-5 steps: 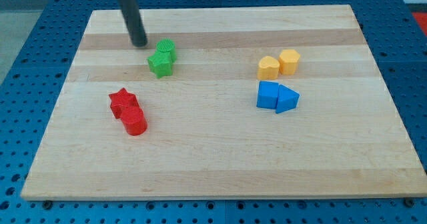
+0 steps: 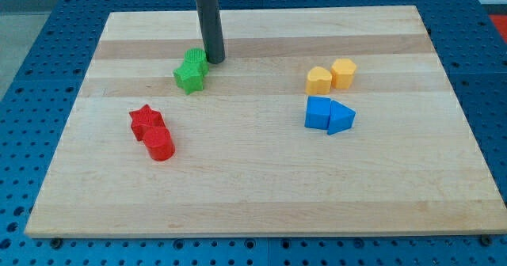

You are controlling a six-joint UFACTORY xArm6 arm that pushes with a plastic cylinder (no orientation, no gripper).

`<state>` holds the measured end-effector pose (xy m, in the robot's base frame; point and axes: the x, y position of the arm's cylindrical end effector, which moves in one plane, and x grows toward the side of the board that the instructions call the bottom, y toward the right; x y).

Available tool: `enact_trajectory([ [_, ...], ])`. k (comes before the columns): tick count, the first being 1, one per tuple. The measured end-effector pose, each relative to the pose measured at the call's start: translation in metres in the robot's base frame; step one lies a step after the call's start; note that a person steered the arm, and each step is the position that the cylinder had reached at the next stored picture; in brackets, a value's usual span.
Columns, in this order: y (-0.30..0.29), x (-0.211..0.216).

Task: Slide the green blocks towards the red star

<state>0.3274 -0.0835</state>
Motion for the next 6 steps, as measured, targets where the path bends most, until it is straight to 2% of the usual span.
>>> enact_trajectory([
  [4,0.023,0.023],
  [6,0.017,0.062],
])
